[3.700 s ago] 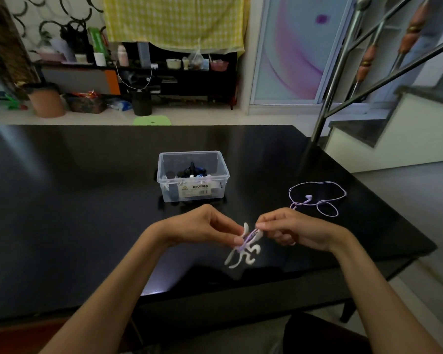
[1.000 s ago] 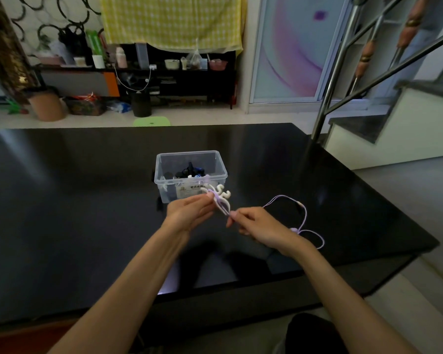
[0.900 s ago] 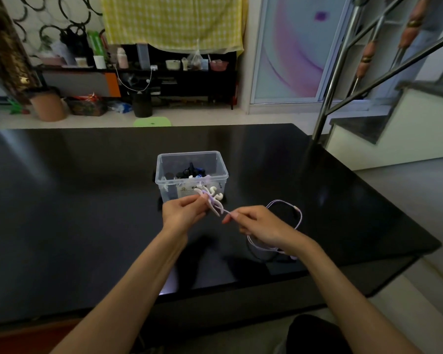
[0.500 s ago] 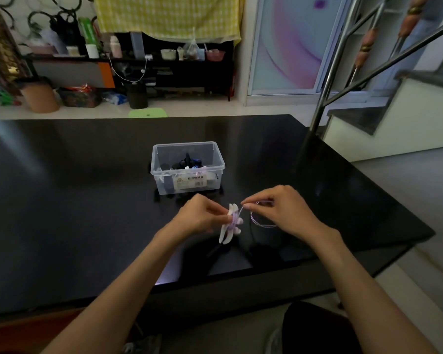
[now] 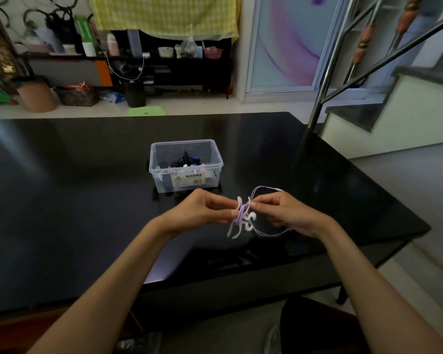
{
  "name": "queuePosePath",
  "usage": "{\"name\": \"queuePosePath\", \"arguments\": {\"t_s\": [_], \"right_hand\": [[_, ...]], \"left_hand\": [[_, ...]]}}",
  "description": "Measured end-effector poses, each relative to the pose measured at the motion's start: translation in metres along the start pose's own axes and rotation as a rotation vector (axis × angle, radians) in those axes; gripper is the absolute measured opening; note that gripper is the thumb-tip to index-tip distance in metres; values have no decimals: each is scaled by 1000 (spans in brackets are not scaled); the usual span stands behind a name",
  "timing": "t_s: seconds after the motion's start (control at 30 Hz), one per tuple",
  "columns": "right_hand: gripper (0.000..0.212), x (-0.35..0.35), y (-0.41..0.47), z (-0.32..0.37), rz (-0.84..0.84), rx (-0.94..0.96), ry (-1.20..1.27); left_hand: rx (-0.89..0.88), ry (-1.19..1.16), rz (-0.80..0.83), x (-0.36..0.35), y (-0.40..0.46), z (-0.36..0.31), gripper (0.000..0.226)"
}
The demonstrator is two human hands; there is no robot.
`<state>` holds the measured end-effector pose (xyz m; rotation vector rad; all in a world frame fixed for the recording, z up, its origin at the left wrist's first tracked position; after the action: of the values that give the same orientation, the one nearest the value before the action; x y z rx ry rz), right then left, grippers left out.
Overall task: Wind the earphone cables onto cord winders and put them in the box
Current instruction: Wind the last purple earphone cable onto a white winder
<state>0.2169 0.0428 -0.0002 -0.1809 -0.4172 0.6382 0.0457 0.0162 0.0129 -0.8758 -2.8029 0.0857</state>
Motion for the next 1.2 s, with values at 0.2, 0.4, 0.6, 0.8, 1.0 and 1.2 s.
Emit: {"name": "queuePosePath", "arguments": {"t_s": [0.2, 0.4, 0.6, 0.8, 1.0, 1.2], "right_hand": [[28, 2, 10, 7, -389, 118, -175], [33, -32, 21, 21, -414, 183, -450], [22, -35, 21, 27, -362, 176, -494], [20, -43, 16, 34, -211, 182, -363], [16, -14, -1, 37, -177, 151, -244], [16, -2, -10, 29, -38, 80, -279]], "left_hand": [[-61, -323, -384, 3, 11, 6, 28], [-4, -817, -544, 9, 13, 21, 14], [24, -725, -746, 21, 3, 33, 18], [62, -163, -759, 36, 1, 35, 11], [152, 38, -253, 26, 6, 18, 20], [198, 292, 92, 11, 2, 12, 22]]}}
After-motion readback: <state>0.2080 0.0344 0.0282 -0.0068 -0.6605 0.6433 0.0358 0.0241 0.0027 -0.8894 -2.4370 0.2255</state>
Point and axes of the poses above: each hand's wrist, its own y-axis towards the middle knuckle, its own x-axis out of the back of the hand, z = x × y, the point moved 5 cm from there along y, towards the middle knuckle, and after that the axes turned 6 degrees about z, right-handed, at the moved point
